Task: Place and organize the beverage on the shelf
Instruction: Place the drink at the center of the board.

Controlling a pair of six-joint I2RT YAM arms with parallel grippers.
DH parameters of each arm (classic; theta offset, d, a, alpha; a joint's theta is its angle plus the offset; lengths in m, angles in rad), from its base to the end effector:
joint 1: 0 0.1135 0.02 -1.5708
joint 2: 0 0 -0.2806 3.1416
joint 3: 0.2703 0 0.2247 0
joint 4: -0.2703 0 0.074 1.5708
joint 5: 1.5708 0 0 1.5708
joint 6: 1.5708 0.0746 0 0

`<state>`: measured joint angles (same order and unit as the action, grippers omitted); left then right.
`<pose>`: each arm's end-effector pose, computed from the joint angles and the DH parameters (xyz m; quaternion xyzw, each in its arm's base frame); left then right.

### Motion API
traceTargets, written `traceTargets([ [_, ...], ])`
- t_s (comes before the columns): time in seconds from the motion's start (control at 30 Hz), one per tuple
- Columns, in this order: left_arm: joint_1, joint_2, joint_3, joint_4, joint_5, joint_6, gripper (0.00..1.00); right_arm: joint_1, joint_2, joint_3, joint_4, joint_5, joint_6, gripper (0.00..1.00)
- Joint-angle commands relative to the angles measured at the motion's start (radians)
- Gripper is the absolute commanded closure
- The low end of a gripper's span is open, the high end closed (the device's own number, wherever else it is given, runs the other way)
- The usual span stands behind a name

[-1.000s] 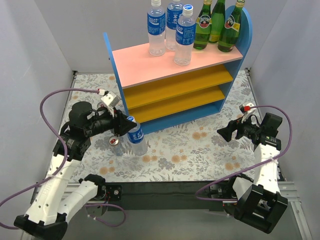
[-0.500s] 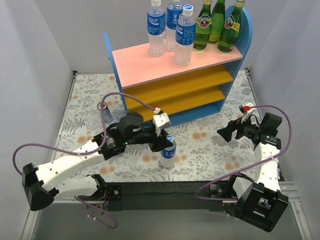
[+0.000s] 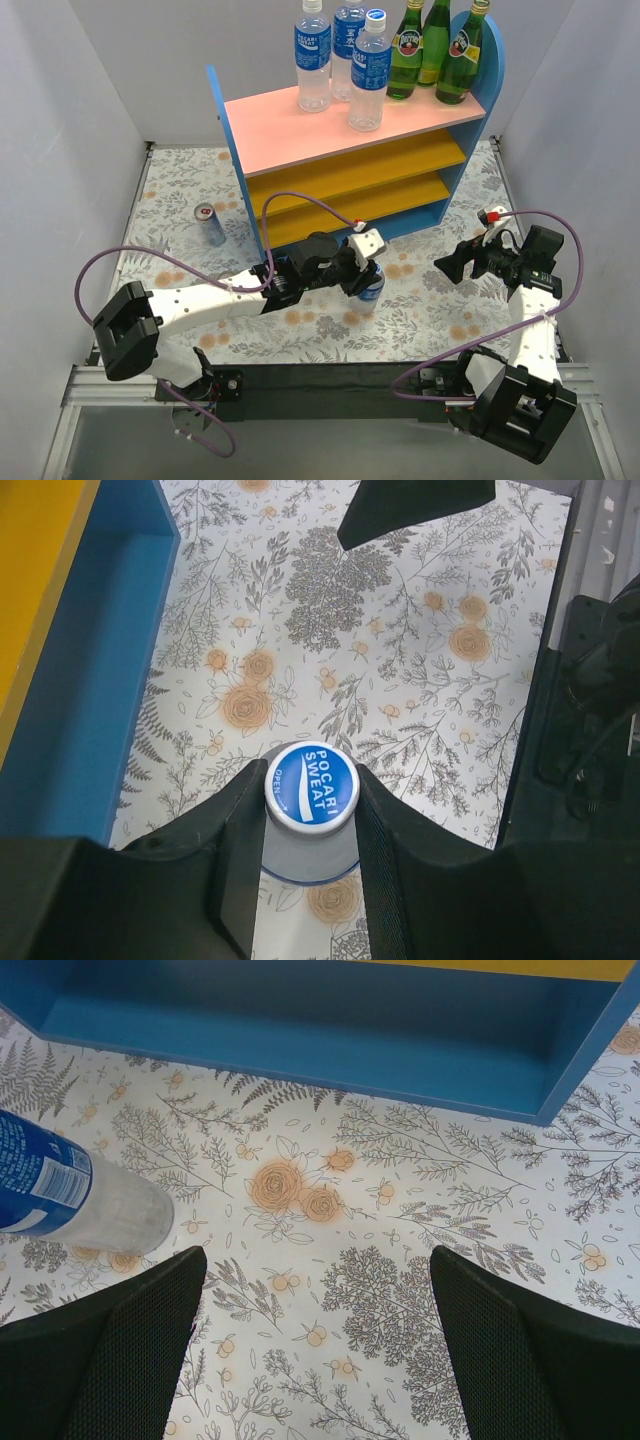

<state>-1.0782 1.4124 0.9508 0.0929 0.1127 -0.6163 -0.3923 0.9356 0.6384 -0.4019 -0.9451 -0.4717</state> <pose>0.1508 -0.2987 0.2945 0.2195 0.7943 -0.4539 0.3390 0.1786 -0.0084 0.2576 -0.2240 0.7989 0.2173 0.5141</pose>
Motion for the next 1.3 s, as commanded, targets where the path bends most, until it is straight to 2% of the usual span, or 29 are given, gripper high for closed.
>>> traceTargets([
  [0.0,-0.011,-0.027,0.042,0.148,-0.027,0.001,1.0,-0.005,-0.008,0.003,0.0,-0.021,-0.01,0.02],
  [0.07,-0.009,-0.032,0.031,0.149,-0.028,-0.011,0.96,-0.005,-0.008,0.001,-0.002,-0.026,-0.011,0.02],
  [0.1,-0.009,-0.033,0.028,0.151,-0.028,-0.014,0.86,-0.005,-0.006,0.001,-0.002,-0.029,-0.012,0.02],
  [0.17,-0.011,-0.03,0.025,0.139,-0.027,-0.022,0.77,-0.006,-0.006,0.001,-0.003,-0.043,-0.018,0.02],
  [0.2,-0.009,-0.029,0.023,0.137,-0.031,-0.034,0.66,-0.005,-0.004,0.001,-0.008,-0.047,-0.022,0.02],
  [0.33,-0.009,-0.046,0.008,0.143,-0.056,-0.056,0.36,-0.006,-0.007,0.003,-0.023,-0.076,-0.042,0.02],
  [0.37,-0.009,-0.052,0.008,0.145,-0.067,-0.059,0.34,-0.005,-0.008,0.003,-0.026,-0.09,-0.053,0.02],
  [0.57,-0.009,-0.111,-0.001,0.12,-0.099,-0.072,0.3,0.012,0.003,0.018,-0.058,-0.161,-0.088,0.02],
  [0.63,-0.009,-0.145,-0.018,0.105,-0.1,-0.074,0.3,0.035,0.028,0.043,-0.121,-0.187,-0.143,0.02],
  [0.8,-0.009,-0.304,-0.154,0.111,-0.078,-0.114,0.29,0.197,0.066,0.171,-0.258,-0.152,-0.303,0.02],
  [0.9,-0.009,-0.381,-0.246,0.12,-0.056,-0.154,0.28,0.335,0.066,0.227,-0.343,-0.132,-0.475,0.02],
  [0.97,-0.009,-0.414,-0.296,0.134,-0.05,-0.171,0.28,0.433,0.057,0.239,-0.351,-0.135,-0.53,0.02],
  [1.03,-0.009,-0.455,-0.371,0.154,-0.044,-0.18,0.27,0.481,0.055,0.259,-0.348,-0.141,-0.583,0.02],
  [1.27,-0.009,-0.544,-0.57,0.359,-0.054,-0.142,0.27,0.63,0.149,0.354,-0.339,-0.11,-0.594,0.02],
])
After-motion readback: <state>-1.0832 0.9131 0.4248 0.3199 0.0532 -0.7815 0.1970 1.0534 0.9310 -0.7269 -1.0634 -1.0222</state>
